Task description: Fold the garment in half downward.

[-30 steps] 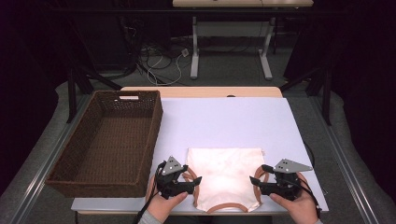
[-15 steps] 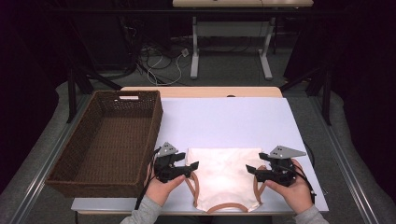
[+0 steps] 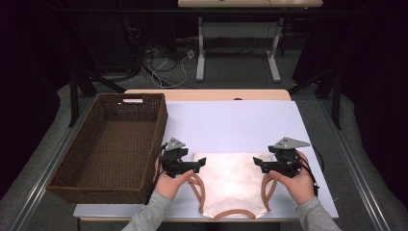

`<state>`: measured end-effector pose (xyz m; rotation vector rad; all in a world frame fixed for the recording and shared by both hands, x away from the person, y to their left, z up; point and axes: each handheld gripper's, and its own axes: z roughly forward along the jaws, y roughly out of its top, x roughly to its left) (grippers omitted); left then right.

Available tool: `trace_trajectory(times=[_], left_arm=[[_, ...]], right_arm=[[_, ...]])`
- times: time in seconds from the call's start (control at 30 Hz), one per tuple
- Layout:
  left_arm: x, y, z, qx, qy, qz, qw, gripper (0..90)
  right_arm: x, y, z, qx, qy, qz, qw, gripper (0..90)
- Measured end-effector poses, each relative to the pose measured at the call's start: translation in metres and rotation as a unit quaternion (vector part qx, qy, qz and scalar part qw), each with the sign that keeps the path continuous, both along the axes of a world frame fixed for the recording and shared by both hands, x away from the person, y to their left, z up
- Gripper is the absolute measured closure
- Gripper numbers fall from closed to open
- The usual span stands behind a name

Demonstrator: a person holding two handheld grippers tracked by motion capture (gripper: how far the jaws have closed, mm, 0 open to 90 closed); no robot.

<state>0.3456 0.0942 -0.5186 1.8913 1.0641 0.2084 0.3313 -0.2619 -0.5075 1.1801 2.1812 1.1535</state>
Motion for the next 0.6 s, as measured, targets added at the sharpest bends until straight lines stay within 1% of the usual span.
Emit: trace_trajectory(times=[0.07, 0.13, 0.23, 0.27, 0.3, 0.33, 0.37, 0.4, 0.43, 0.47, 0.5, 0.57, 0.6], left_arm=[[0.004, -0.001, -0.002, 0.0, 0.003, 0.003, 1.0, 15.1], [0.009, -0.001, -0.003, -0.005, 0.008, 0.004, 1.0, 15.1], [0.016, -0.002, -0.007, -0.008, 0.017, 0.008, 0.9998, 15.6], [0.018, -0.001, -0.008, -0.007, 0.016, 0.009, 0.9998, 15.6], [0.021, -0.001, -0.009, -0.007, 0.017, 0.009, 0.9998, 15.6], [0.023, -0.002, -0.01, -0.012, 0.018, 0.013, 0.9997, 15.7], [0.025, -0.002, -0.011, -0.013, 0.02, 0.015, 0.9996, 15.7], [0.027, -0.002, -0.012, -0.013, 0.02, 0.016, 0.9996, 15.7], [0.029, -0.002, -0.013, -0.015, 0.022, 0.016, 0.9995, 15.7], [0.031, -0.002, -0.013, -0.013, 0.023, 0.011, 0.9996, 16.0], [0.032, -0.002, -0.014, -0.009, 0.022, 0.011, 0.9997, 17.5], [0.035, -0.003, -0.015, -0.006, 0.026, 0.012, 0.9996, 19.6], [0.037, -0.003, -0.015, -0.001, 0.028, 0.012, 0.9996, 20.9]], right_arm=[[0.004, 0.0, 0.0, 0.0, 0.0, -0.008, 1.0, 23.4], [0.009, -0.001, 0.0, -0.008, -0.005, -0.008, 0.9999, 23.4], [0.014, -0.001, -0.001, -0.011, -0.013, -0.011, 0.9998, 24.1], [0.017, -0.002, -0.001, -0.016, -0.014, -0.01, 0.9997, 24.1], [0.018, -0.002, -0.001, -0.015, -0.011, -0.01, 0.9998, 24.1], [0.021, -0.003, -0.001, -0.019, -0.014, -0.008, 0.9997, 24.2], [0.021, -0.002, -0.002, -0.016, -0.015, -0.012, 0.9997, 24.6], [0.023, -0.003, -0.002, -0.018, -0.017, -0.012, 0.9996, 24.6], [0.024, -0.002, -0.001, -0.018, -0.014, -0.015, 0.9996, 24.6], [0.026, -0.002, -0.001, -0.02, -0.015, -0.014, 0.9996, 24.8], [0.027, -0.003, -0.001, -0.023, -0.014, -0.014, 0.9995, 25.0], [0.03, -0.002, 0.0, -0.022, -0.015, -0.017, 0.9995, 25.0], [0.032, -0.002, 0.0, -0.023, -0.016, -0.016, 0.9995, 25.6]])
